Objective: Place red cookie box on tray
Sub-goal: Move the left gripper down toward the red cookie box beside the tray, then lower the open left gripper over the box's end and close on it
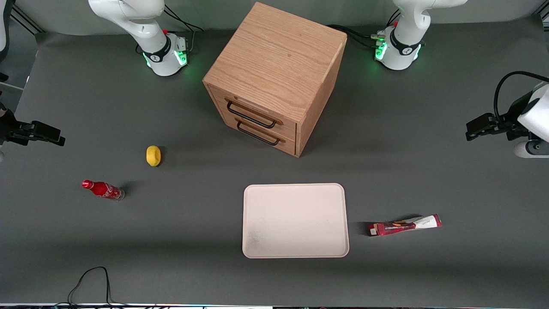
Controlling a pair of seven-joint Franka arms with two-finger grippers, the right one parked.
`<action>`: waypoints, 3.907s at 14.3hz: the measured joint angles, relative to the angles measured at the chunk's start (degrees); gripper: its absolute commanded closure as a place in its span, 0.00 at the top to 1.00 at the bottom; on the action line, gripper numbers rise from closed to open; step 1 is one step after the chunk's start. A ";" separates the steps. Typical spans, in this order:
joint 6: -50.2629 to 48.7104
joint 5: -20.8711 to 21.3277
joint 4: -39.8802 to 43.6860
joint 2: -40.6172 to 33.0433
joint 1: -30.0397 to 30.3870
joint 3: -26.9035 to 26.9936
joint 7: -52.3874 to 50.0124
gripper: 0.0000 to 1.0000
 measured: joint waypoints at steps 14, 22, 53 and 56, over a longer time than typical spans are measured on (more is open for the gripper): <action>2.20 -0.08 12.77 13.01 -4.87 -0.58 -4.49 1.00; 2.16 -0.05 26.31 23.84 -5.81 -0.47 -25.35 1.00; 38.22 -0.06 9.44 40.30 -5.21 -0.12 -101.82 0.97; 39.06 -0.06 9.01 40.40 -5.20 -0.10 -102.20 0.11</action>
